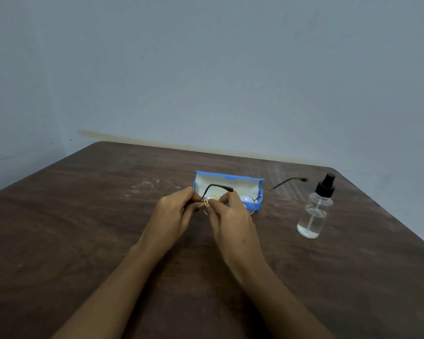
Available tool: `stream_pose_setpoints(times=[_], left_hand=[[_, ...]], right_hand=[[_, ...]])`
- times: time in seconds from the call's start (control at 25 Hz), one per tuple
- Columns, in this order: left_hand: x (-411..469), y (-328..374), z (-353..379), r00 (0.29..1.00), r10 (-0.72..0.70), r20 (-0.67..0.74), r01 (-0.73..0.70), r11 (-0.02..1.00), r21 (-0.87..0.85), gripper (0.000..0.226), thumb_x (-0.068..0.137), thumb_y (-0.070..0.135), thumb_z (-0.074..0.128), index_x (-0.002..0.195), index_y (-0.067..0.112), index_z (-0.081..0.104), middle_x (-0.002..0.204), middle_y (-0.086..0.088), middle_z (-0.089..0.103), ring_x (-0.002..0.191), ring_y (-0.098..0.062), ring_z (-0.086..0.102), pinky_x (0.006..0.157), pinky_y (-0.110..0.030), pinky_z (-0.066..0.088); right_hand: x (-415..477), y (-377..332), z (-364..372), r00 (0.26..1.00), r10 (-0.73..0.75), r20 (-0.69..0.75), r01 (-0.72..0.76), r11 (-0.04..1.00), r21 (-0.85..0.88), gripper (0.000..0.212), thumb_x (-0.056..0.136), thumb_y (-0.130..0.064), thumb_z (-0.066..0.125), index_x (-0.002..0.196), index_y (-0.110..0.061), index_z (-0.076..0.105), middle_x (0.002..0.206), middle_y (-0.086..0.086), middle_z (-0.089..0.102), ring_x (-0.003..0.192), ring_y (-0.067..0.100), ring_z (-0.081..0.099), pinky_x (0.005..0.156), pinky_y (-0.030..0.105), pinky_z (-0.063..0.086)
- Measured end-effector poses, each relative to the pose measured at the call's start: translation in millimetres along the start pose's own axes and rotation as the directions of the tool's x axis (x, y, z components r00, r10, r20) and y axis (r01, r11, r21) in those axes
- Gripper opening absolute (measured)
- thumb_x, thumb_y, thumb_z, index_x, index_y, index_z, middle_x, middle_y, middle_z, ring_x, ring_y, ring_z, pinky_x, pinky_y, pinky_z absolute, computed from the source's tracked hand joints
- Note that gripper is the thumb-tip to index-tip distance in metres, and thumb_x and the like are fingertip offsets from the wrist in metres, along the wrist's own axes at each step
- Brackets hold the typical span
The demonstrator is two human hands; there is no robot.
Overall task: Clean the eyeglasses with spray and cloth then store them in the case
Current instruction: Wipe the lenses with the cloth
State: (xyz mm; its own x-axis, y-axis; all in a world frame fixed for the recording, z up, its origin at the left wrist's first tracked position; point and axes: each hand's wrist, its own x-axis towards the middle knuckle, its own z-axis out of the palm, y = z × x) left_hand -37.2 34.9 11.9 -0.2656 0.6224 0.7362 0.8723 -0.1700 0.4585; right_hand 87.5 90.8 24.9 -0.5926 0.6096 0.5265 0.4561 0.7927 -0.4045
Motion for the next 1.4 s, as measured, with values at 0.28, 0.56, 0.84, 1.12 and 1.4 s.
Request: stream_pose_setpoints(times=[0.28,0.56,0.84,1.12,1.4], left_hand=[[-1.7,-0.9,-0.1,0.999,-0.035,0.021,0.035,0.999,0.019,0.013,0.079,-0.003,0.062,0.073,0.008,0.058,0.068,0.003,0.064,0.064,-0.010,0.058,0.059,-0.018,0.043],[-0.2,0.1,-1.8,0.997,-0.073,-0.034,0.074,0.997,0.029,0.010,0.078,-0.003,0.059,0.070,0.001,0.055,0.067,-0.004,0.065,0.069,-0.012,0.055,0.058,-0.019,0.039],[0.0,5.1,-1.0,0.997,-0.075,0.001,0.075,0.997,0.036,0.014,0.075,-0.011,0.055,0.069,0.001,0.054,0.065,-0.005,0.062,0.065,-0.008,0.049,0.059,-0.007,0.034],[1.7,10.2,-1.1,1.000,-0.023,0.000,0.023,0.998,0.061,0.011,0.075,-0.004,0.057,0.069,0.005,0.054,0.062,-0.006,0.060,0.063,-0.009,0.047,0.058,-0.007,0.032],[1.3,8.9,-2.4,0.998,-0.064,-0.028,0.066,0.995,0.074,0.015,0.077,-0.007,0.059,0.070,0.005,0.054,0.064,-0.006,0.062,0.065,-0.011,0.049,0.057,-0.007,0.033]], right_hand=[[3.2,3.1,3.4,0.999,-0.014,0.040,0.015,1.000,-0.013,0.021,0.095,-0.021,0.045,0.102,-0.011,0.062,0.107,0.003,0.048,0.094,0.017,0.053,0.070,0.029,0.038],[-3.4,-1.7,-7.0,0.987,-0.083,0.140,0.091,0.995,-0.051,0.030,0.094,-0.013,0.040,0.117,-0.016,0.058,0.114,0.004,0.045,0.096,0.020,0.052,0.071,0.030,0.044],[-6.6,-3.5,-4.9,0.996,0.061,0.067,-0.056,0.995,-0.077,0.022,0.093,-0.013,0.044,0.105,-0.012,0.062,0.109,0.002,0.049,0.095,0.021,0.054,0.071,0.029,0.044],[0.2,-3.2,-1.3,1.000,0.015,-0.005,-0.015,1.000,0.003,0.025,0.096,-0.025,0.043,0.099,-0.007,0.061,0.105,0.007,0.051,0.094,0.020,0.052,0.070,0.030,0.042],[0.8,-4.8,-3.3,0.995,-0.104,0.008,0.103,0.993,0.064,0.026,0.095,-0.013,0.043,0.109,-0.004,0.063,0.104,0.012,0.052,0.091,0.021,0.051,0.074,0.033,0.042]])
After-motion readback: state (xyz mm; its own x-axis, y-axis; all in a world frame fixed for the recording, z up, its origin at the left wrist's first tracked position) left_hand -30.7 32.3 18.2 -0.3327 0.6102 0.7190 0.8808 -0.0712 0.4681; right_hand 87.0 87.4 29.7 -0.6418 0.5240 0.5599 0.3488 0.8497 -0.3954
